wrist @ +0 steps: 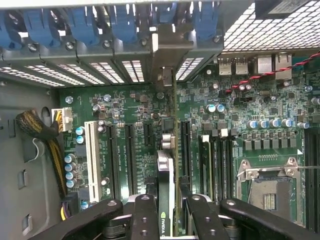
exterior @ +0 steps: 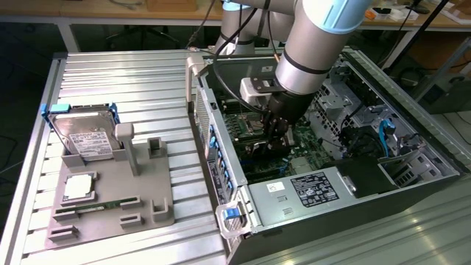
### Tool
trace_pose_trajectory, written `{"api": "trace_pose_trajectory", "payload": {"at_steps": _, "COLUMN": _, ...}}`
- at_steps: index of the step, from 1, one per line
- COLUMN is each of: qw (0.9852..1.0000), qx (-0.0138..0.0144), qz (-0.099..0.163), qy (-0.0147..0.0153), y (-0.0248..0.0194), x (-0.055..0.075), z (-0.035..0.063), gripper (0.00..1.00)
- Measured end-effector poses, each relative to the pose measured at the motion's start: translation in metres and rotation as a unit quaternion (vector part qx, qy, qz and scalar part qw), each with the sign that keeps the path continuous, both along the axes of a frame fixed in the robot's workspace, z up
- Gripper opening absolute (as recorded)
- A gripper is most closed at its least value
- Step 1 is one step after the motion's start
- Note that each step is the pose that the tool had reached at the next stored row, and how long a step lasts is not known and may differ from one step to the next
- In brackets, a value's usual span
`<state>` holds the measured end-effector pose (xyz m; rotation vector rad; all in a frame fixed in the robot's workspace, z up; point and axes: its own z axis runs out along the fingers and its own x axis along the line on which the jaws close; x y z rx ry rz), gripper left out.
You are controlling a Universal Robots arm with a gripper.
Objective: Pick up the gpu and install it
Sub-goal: 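Insert the gpu into the slot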
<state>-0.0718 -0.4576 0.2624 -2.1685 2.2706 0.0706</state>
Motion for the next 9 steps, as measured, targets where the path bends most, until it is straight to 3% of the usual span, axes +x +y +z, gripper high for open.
{"api": "trace_pose_trajectory", "payload": {"at_steps": 2, "qw": 1.0000, "qx": 0.0014, "qz": 0.000, "qy": 0.0001, "y": 0.0000, "x": -0.0002, "z": -0.0009, "gripper": 0.27}}
{"api": "trace_pose_trajectory", "payload": {"at_steps": 9, "qw": 1.0000, "qx": 0.0016, "qz": 0.000, "qy": 0.0001, "y": 0.0000, "x": -0.0003, "z": -0.0042, "gripper": 0.27}}
